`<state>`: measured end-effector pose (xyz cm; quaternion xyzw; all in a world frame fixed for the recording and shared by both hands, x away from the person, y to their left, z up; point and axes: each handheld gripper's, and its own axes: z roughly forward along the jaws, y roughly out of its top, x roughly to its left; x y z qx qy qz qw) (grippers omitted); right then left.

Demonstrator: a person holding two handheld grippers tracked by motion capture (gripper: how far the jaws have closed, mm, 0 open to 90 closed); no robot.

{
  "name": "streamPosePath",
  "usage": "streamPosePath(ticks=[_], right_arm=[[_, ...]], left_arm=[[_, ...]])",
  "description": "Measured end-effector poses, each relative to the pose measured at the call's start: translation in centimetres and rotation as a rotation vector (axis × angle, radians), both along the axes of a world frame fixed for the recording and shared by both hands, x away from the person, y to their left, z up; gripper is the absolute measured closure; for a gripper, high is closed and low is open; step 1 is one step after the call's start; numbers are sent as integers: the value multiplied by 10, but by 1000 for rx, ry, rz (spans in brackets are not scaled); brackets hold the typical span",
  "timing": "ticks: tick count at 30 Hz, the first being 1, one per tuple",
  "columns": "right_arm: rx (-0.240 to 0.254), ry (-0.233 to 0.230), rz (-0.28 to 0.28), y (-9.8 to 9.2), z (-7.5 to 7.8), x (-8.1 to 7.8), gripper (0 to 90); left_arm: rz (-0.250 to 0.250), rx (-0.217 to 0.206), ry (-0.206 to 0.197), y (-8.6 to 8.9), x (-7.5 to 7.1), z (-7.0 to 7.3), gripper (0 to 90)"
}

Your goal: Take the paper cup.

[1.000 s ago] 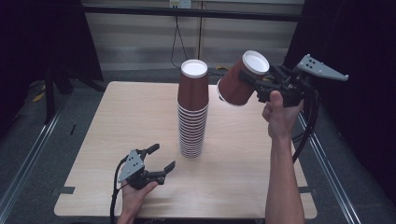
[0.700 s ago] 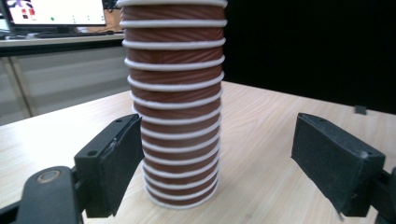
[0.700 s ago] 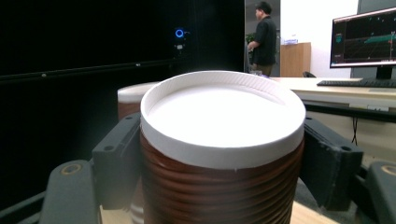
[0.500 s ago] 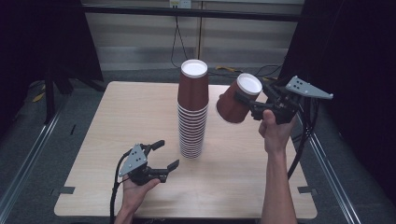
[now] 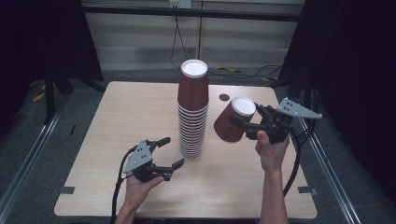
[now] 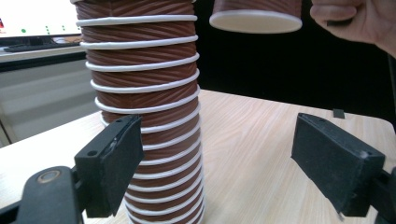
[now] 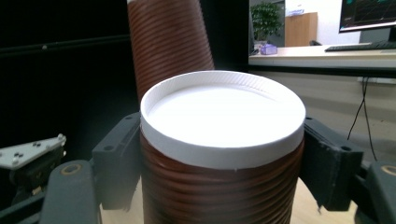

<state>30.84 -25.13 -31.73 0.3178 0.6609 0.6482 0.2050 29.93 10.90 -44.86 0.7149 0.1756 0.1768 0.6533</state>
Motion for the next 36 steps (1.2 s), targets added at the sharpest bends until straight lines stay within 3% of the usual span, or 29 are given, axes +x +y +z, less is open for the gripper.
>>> streamPosePath(ticks=[15,19,30,36], right_arm=[[-22,48,65,19,-38,-10,239],[-24,62,90,26,-49,-9,239],[-41,95,120,36,-64,-13,239],[-59,118,169,47,-76,-15,240]], left_arm=[[-77,9,15,-14,2,8,158],[-115,18,35,-20,1,6,158],[-146,13,58,-29,-5,-6,156],[-169,15,62,-37,-6,-9,155]])
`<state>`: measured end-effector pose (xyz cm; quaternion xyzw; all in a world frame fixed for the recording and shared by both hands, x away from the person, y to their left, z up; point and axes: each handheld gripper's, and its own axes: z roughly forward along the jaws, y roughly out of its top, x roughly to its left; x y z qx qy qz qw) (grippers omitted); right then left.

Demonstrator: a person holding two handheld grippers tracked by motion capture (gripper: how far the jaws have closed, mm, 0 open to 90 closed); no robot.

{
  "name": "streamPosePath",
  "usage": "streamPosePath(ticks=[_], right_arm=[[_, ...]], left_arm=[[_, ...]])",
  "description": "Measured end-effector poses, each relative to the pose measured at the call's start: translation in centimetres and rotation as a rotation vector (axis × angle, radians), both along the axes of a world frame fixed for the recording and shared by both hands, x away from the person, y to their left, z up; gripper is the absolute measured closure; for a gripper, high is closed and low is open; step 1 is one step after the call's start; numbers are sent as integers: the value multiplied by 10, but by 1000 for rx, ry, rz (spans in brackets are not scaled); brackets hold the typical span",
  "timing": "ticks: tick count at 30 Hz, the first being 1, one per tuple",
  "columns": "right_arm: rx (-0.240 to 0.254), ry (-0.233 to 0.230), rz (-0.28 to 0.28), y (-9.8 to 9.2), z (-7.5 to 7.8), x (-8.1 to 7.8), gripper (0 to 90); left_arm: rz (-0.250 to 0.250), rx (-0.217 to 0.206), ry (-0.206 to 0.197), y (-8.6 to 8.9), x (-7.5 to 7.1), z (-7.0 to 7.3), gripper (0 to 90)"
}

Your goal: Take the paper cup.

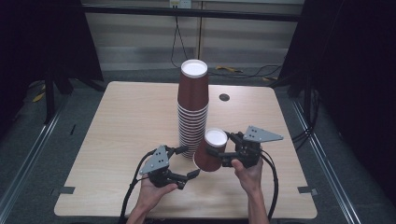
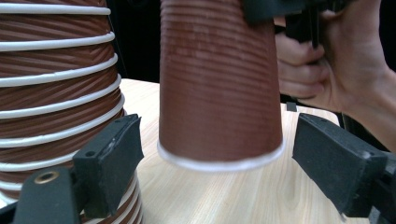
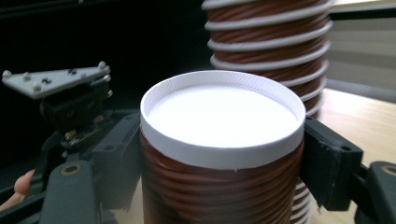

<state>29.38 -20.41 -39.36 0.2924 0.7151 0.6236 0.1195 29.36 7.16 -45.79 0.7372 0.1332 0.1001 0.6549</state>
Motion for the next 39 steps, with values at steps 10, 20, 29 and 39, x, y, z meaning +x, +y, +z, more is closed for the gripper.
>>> streamPosePath(ticks=[10,20,29,39], right_arm=[[2,9,38,12,-10,-1,241],[25,14,62,16,-12,1,242],[35,12,83,26,-14,1,242],[38,12,96,32,-16,2,242]], left_arm=[[-14,16,26,-7,3,-8,151],[-21,19,30,-12,7,-8,90],[-25,17,51,-17,9,-11,55],[-31,27,66,-20,13,-15,67]])
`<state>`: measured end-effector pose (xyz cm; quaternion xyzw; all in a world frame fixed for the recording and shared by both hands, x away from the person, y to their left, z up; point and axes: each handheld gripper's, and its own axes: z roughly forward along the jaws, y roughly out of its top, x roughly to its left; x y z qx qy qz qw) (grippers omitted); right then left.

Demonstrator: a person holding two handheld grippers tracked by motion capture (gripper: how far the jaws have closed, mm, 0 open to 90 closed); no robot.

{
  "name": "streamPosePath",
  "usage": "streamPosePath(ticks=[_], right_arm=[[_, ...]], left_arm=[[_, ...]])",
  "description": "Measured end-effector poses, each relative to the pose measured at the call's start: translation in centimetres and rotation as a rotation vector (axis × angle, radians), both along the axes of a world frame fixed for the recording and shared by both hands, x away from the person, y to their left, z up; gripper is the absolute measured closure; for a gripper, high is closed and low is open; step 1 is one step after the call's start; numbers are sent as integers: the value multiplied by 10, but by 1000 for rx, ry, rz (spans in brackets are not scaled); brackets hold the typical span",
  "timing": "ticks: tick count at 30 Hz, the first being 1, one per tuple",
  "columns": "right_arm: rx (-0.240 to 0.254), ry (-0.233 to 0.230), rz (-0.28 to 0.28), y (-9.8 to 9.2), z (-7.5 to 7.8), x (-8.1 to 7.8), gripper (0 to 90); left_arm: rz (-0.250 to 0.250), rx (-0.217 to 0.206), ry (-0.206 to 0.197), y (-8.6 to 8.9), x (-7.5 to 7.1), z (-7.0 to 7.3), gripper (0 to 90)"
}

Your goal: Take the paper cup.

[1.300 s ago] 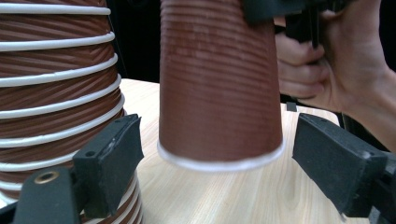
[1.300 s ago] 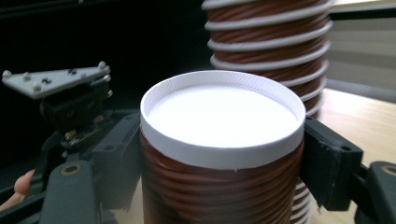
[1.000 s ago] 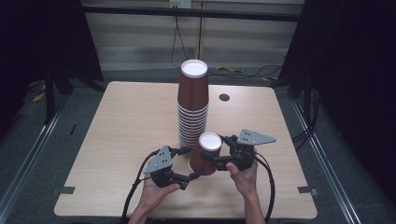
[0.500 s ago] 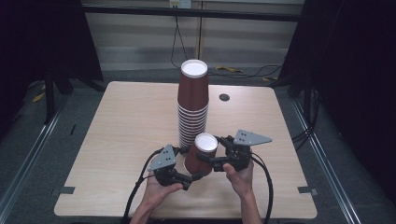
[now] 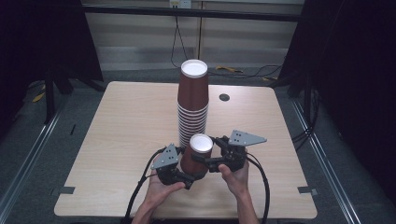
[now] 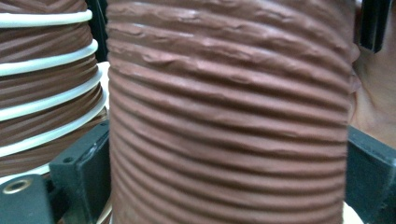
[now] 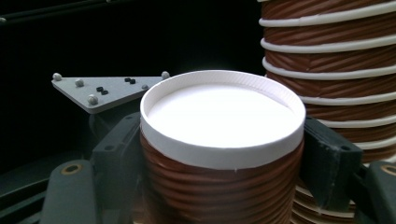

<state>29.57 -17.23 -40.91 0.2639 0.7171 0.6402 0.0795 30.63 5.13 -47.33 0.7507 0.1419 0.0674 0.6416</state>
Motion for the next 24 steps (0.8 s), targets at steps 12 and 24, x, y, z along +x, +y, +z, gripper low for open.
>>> streamPosePath(ticks=[12,24], right_arm=[[6,-7,17,1,-1,1,228],[-6,2,18,-3,0,1,129]], left_arm=[[-5,21,-9,4,0,4,117],[-12,50,10,5,1,7,126]])
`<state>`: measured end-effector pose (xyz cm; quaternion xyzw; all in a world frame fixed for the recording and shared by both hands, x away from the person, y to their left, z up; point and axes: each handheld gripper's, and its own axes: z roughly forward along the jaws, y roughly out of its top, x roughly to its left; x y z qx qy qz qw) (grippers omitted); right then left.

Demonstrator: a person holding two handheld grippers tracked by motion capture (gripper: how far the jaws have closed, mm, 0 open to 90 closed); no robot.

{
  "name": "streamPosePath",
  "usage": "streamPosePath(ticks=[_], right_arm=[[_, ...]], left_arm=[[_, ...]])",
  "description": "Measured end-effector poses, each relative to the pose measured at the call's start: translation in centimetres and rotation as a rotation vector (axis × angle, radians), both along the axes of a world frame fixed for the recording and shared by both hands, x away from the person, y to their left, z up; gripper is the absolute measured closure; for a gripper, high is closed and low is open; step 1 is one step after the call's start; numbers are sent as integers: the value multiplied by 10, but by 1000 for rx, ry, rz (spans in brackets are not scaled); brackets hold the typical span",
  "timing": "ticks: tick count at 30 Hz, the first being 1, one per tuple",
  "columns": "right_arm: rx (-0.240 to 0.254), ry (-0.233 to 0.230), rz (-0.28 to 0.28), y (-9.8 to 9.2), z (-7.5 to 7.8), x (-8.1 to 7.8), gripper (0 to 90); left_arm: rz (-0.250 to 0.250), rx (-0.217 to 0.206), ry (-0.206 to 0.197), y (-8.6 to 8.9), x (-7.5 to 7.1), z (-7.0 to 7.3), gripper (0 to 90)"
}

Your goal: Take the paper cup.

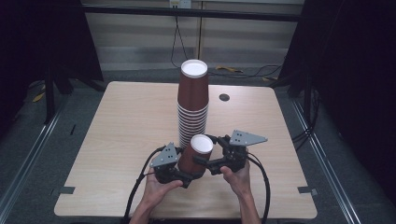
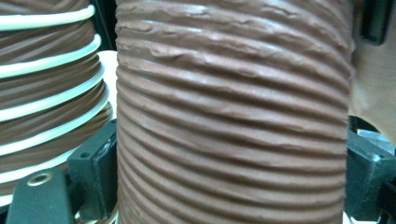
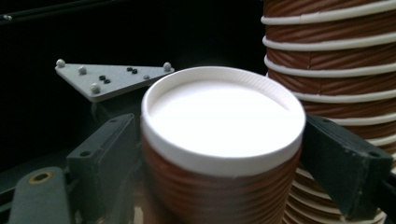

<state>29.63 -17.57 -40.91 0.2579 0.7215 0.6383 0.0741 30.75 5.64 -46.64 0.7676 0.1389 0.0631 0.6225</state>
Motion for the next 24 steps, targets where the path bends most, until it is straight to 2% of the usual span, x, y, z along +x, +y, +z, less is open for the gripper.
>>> streamPosePath(ticks=[15,17,21,22,24], right_arm=[[-13,7,-22,-8,0,-2,138],[-8,6,-17,-10,-1,-3,165],[-17,16,-23,-14,-8,-4,156],[-21,22,-26,-15,-9,-4,154],[-28,13,-38,-17,-10,-5,152]], left_arm=[[32,24,17,19,4,3,126],[32,25,20,20,4,3,126],[36,44,16,23,5,2,126],[29,62,17,24,6,3,125],[27,65,18,24,7,3,125]])
